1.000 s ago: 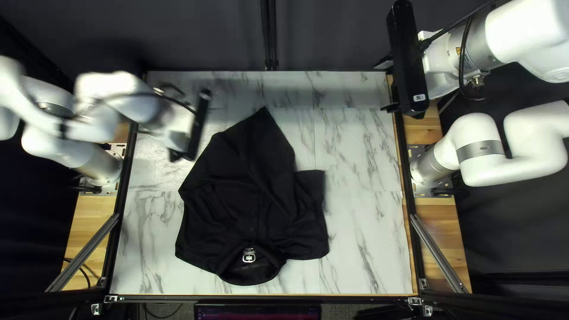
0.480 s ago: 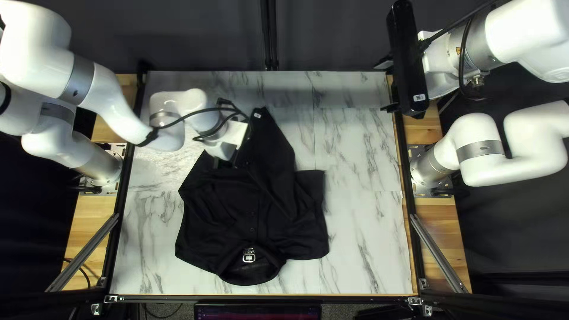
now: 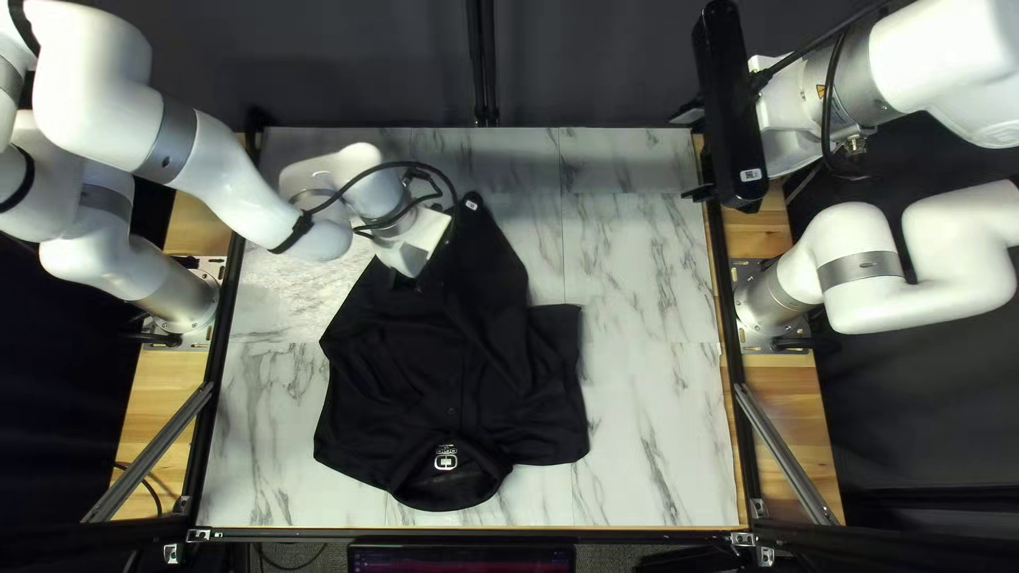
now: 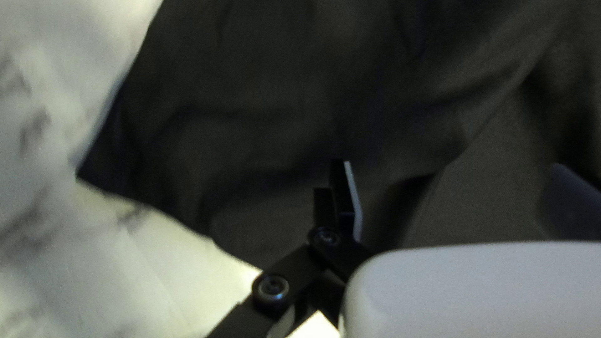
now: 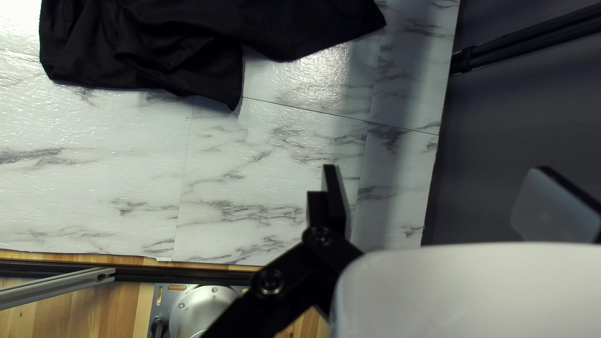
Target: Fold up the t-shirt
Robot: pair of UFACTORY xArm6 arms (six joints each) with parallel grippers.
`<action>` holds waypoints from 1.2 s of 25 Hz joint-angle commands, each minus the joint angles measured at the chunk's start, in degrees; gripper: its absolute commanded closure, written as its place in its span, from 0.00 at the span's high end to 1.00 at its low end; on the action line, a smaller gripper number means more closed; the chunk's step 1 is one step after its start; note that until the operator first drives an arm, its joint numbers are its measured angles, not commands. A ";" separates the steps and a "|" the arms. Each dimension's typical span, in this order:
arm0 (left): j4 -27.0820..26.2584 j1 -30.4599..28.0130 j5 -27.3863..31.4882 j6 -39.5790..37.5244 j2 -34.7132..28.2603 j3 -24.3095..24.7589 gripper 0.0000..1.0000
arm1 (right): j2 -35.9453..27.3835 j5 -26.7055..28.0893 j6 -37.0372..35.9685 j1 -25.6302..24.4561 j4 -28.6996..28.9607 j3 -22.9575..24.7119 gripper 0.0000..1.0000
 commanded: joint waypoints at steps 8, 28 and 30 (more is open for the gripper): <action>1.26 -1.34 -4.00 3.05 2.27 -0.29 1.00 | 0.00 0.00 0.00 0.00 0.00 0.00 1.00; 27.97 1.96 11.99 -2.24 12.25 -14.13 1.00 | 0.00 0.00 0.00 0.00 0.00 0.00 1.00; 28.04 2.24 11.57 -1.60 11.66 -13.33 1.00 | 0.00 0.00 0.00 0.00 0.00 0.00 1.00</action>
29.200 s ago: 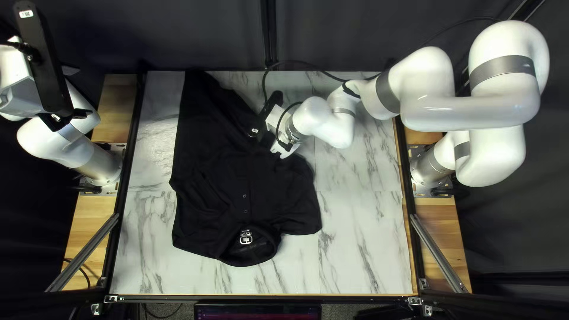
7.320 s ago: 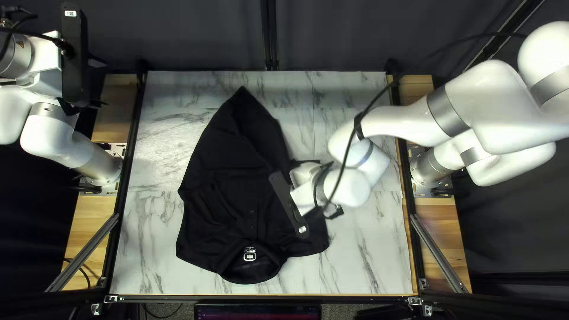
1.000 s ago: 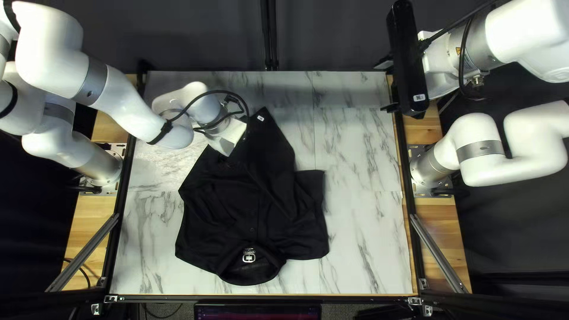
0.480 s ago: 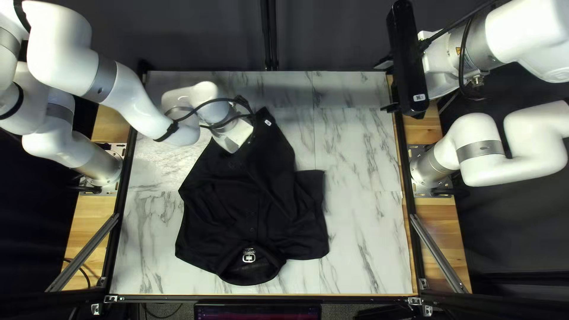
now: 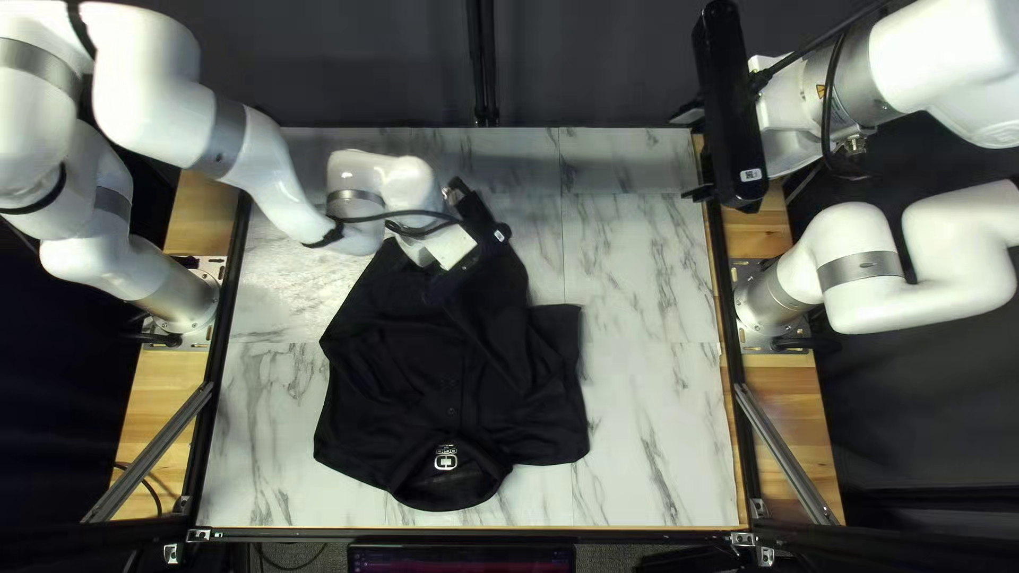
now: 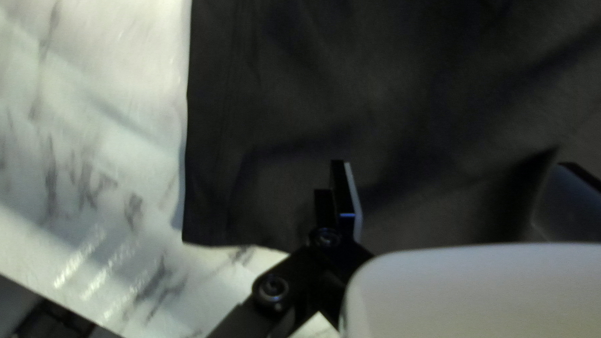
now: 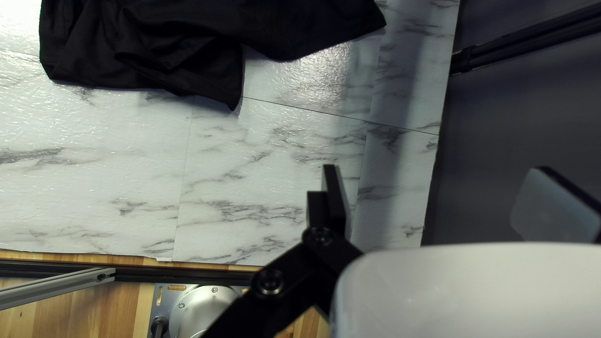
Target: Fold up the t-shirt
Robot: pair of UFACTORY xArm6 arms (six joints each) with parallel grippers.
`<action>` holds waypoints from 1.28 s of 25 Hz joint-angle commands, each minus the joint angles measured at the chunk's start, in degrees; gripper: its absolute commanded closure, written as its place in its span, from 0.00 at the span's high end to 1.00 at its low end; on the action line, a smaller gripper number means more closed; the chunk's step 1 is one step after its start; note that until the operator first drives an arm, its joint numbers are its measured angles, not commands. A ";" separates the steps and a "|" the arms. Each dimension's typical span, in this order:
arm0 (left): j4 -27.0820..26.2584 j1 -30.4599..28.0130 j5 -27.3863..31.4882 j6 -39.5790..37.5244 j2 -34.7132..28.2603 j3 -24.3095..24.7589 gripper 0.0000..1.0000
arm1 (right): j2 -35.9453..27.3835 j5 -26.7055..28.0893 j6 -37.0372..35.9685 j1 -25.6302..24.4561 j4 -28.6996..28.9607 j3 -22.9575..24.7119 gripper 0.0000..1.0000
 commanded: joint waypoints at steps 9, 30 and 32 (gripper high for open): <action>0.34 0.76 -0.98 2.41 -0.02 1.13 0.99 | 0.00 0.00 0.00 0.00 0.00 0.00 1.00; 1.67 -1.98 -0.43 0.50 -2.33 3.11 0.00 | 0.00 0.00 0.00 0.00 0.00 0.00 1.00; 4.35 -4.73 1.39 -5.57 -5.27 4.45 0.00 | 0.00 0.00 0.00 0.00 0.00 0.00 1.00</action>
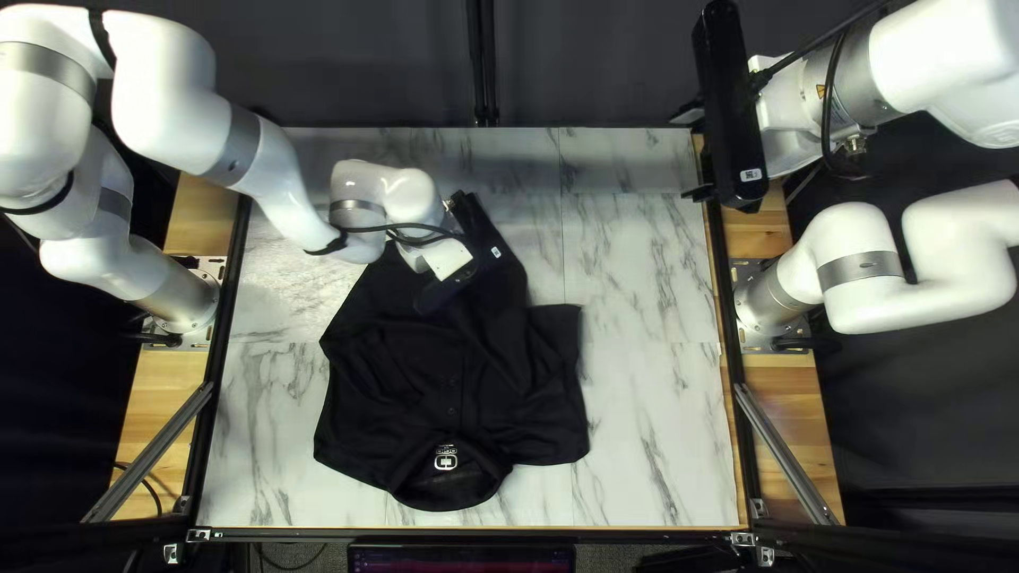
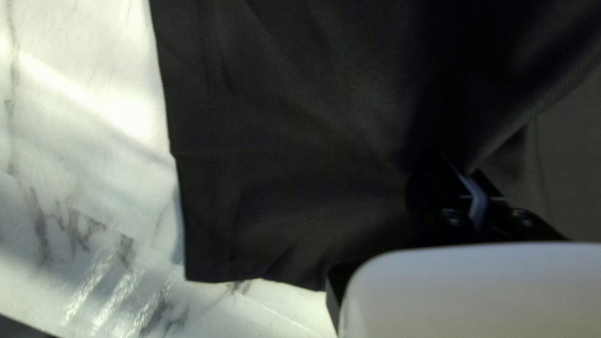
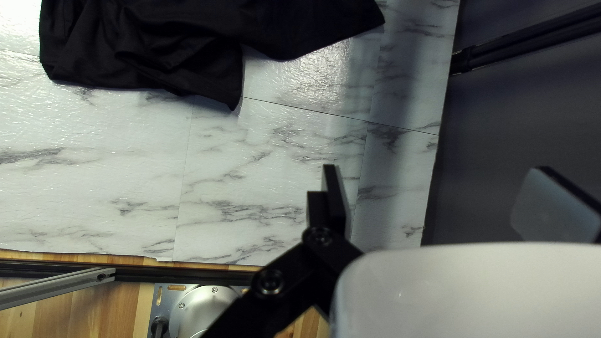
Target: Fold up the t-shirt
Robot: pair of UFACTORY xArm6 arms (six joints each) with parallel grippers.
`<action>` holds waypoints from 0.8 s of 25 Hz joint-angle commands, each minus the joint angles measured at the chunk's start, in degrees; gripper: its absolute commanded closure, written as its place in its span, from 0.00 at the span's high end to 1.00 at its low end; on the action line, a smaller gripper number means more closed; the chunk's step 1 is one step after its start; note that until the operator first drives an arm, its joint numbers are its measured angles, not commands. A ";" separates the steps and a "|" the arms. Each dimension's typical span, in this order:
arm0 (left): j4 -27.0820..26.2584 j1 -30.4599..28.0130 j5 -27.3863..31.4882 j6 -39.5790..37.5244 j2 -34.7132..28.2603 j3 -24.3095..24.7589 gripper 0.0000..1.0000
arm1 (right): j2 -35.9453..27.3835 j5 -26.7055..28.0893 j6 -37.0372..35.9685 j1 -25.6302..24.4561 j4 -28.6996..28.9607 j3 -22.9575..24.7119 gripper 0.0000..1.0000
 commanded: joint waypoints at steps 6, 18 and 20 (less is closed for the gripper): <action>11.04 -13.29 8.31 -28.25 -7.51 2.92 0.00 | 0.00 0.00 0.00 0.00 0.00 0.00 1.00; 12.02 -27.15 25.62 -50.90 -10.62 -2.51 0.00 | 0.00 0.00 0.00 0.00 0.00 0.00 1.00; 11.67 -29.44 28.32 -53.43 -10.04 -4.57 0.00 | 0.00 0.00 0.00 0.00 0.00 0.00 1.00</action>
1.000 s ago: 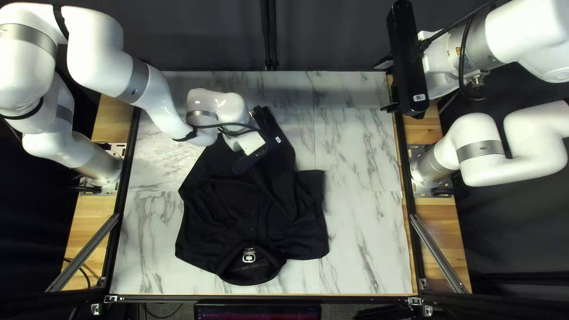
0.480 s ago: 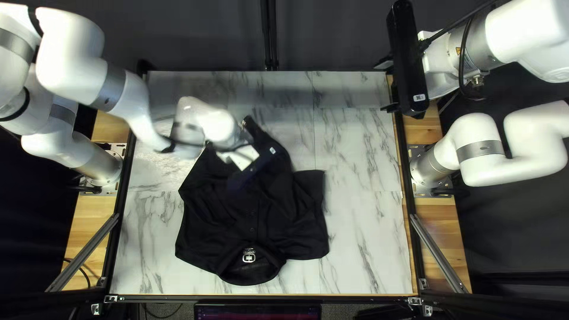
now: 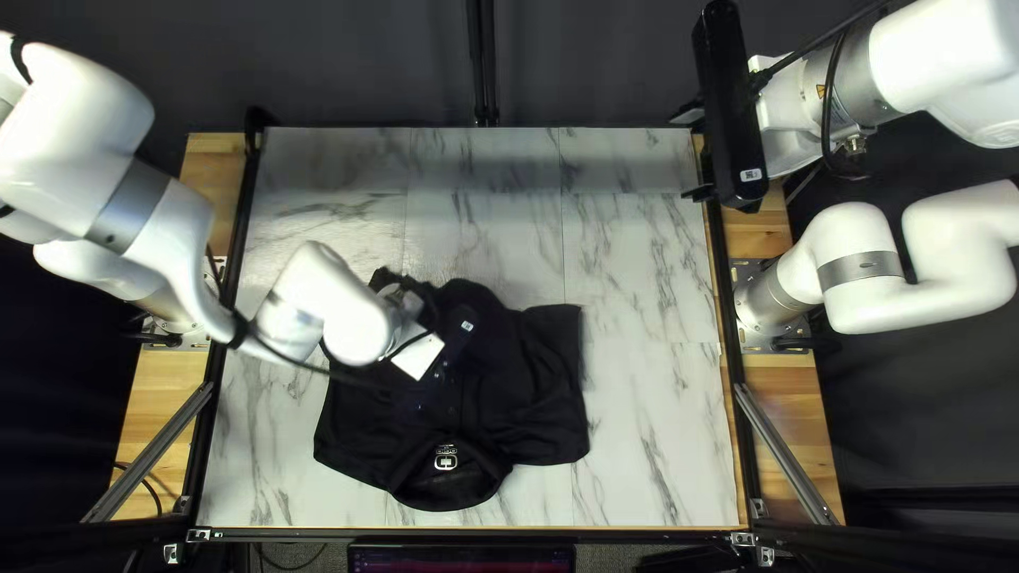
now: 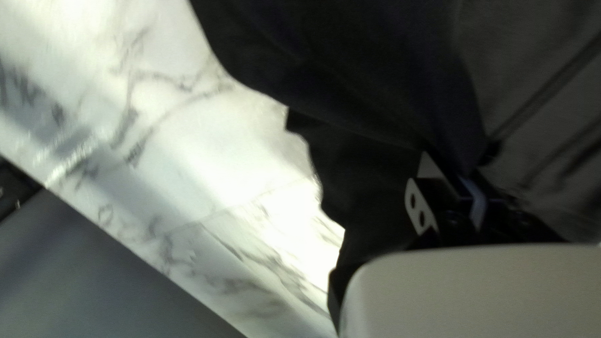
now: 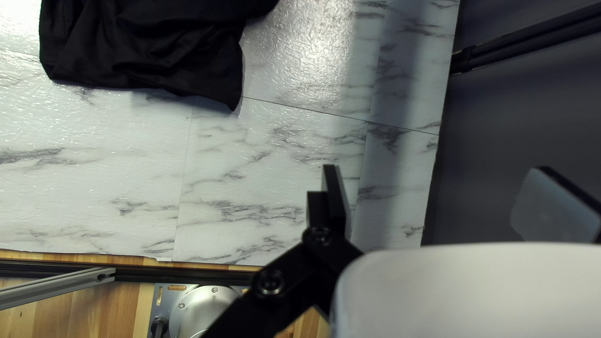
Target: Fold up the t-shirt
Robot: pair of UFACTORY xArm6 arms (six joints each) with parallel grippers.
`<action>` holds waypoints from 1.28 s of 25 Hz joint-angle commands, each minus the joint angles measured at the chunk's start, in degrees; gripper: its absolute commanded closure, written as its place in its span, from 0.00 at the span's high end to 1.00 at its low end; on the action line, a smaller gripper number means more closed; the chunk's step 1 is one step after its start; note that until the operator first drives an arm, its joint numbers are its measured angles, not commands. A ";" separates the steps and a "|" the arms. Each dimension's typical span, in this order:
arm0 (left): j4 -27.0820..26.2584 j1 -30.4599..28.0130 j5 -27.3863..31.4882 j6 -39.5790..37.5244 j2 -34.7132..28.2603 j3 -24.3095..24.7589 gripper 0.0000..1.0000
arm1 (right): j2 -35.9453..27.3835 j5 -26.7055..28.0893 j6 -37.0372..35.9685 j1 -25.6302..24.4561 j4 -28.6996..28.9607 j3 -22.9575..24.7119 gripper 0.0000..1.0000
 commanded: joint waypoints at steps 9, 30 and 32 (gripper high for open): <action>-4.32 -9.18 8.34 -7.74 7.43 -10.45 0.00 | 0.00 0.00 0.00 0.00 0.00 0.00 1.00; -12.94 -14.44 10.45 -4.48 13.21 -17.00 0.11 | 0.00 0.00 0.00 0.00 0.00 0.00 1.00; -14.87 -14.48 8.87 -1.30 13.58 -16.85 0.96 | 0.00 0.00 0.00 0.00 0.00 0.00 1.00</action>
